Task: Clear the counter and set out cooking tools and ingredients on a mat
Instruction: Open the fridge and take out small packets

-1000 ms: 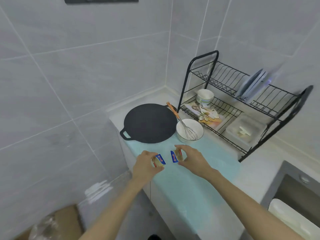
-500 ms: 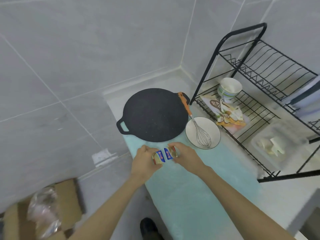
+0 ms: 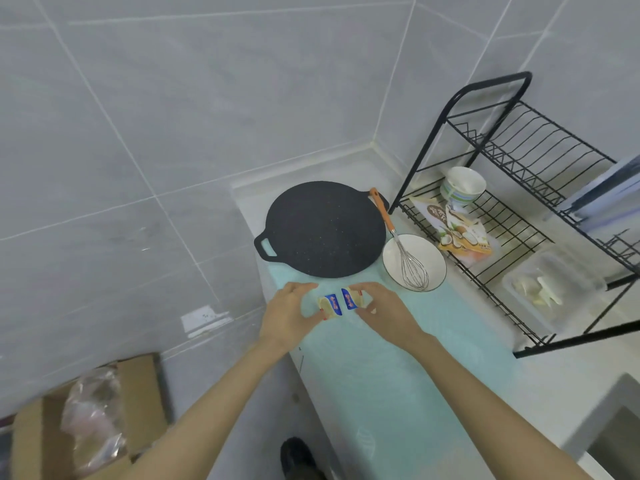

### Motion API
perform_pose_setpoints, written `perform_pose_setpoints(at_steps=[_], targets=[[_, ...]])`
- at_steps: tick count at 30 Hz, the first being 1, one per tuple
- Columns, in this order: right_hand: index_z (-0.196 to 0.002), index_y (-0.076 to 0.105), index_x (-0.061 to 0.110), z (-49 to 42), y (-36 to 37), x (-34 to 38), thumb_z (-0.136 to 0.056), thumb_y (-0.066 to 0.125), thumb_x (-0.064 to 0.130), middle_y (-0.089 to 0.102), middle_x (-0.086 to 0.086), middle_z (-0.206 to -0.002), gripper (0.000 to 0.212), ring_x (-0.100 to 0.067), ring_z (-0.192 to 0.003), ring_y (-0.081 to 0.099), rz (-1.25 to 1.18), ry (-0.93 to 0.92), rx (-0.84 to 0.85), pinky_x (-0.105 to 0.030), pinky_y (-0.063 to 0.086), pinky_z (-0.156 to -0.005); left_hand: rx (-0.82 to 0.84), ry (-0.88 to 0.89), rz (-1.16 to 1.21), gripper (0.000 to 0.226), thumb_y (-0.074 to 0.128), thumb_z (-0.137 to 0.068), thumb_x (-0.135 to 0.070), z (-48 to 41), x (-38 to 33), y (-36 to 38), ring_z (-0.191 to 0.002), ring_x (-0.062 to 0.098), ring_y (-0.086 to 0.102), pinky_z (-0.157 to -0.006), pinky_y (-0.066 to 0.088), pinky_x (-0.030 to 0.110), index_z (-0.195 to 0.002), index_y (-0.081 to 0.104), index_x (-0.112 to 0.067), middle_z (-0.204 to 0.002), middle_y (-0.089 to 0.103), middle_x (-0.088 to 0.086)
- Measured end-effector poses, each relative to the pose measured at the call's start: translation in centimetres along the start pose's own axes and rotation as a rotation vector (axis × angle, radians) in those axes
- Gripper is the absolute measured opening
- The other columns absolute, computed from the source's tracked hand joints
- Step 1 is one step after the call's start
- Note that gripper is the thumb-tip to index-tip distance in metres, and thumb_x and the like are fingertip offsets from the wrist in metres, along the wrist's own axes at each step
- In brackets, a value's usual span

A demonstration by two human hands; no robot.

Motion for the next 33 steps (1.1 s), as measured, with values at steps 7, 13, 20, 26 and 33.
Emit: perform_pose_setpoints(at_steps=[7, 13, 20, 26, 33], targets=[[-0.129, 0.052, 0.025, 5.7, 0.6, 5.3, -0.09, 0.062, 0.018, 0.053, 0.006, -0.124, 0.041, -0.011, -0.079, 0.055, -0.03, 0.012, -0.083, -0.016, 0.04, -0.075, -0.073, 0.038, 0.138, 0.036, 0.062, -0.089, -0.027, 5.5, 0.5, -5.5, -0.105, 0.01, 0.054, -0.092, 0.041, 0.022, -0.125, 0.057, -0.028, -0.119, 0.056, -0.01], [-0.127, 0.054, 0.027, 11.9, 1.6, 11.4, -0.089, 0.062, 0.018, 0.054, 0.009, -0.117, 0.04, -0.008, -0.08, 0.058, -0.074, -0.086, -0.157, -0.013, 0.042, -0.073, -0.146, 0.16, 0.076, 0.038, 0.058, -0.092, -0.018, 13.1, 0.7, -11.1, -0.101, 0.008, 0.051, -0.085, 0.032, 0.012, -0.129, 0.056, -0.021, -0.124, 0.056, -0.007], [-0.129, 0.052, 0.028, 18.4, 1.9, 18.4, -0.09, 0.059, 0.018, 0.047, 0.018, -0.113, 0.041, -0.008, -0.087, 0.06, -0.079, -0.186, -0.141, -0.02, 0.046, -0.082, -0.264, 0.18, 0.01, 0.039, 0.061, -0.089, -0.017, 21.5, 0.9, -16.0, -0.108, 0.015, 0.057, -0.08, 0.036, 0.016, -0.128, 0.058, -0.023, -0.127, 0.059, -0.002], [-0.128, 0.051, 0.03, 23.0, 2.7, 21.5, -0.089, 0.057, 0.017, 0.051, 0.013, -0.124, 0.041, -0.007, -0.088, 0.059, -0.075, -0.299, -0.098, -0.026, 0.049, -0.086, -0.359, 0.154, 0.008, 0.038, 0.06, -0.09, -0.022, 28.5, 0.8, -18.3, -0.108, 0.014, 0.058, -0.085, 0.044, 0.026, -0.128, 0.057, -0.027, -0.125, 0.06, -0.003], [-0.128, 0.053, 0.026, 30.2, 5.4, 22.2, -0.088, 0.06, 0.017, 0.056, 0.01, -0.124, 0.042, -0.004, -0.078, 0.056, -0.08, -0.448, -0.043, -0.017, 0.043, -0.077, -0.461, 0.083, 0.025, 0.039, 0.06, -0.091, -0.018, 39.5, 0.3, -16.7, -0.108, 0.017, 0.058, -0.088, 0.042, 0.024, -0.13, 0.057, -0.019, -0.126, 0.06, 0.0]])
Point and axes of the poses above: each hand's wrist, its own z-axis away from the middle knuckle, its own y-axis out of the palm, x = y × z, the point moved 3 cm from there along -z, towards the middle knuckle
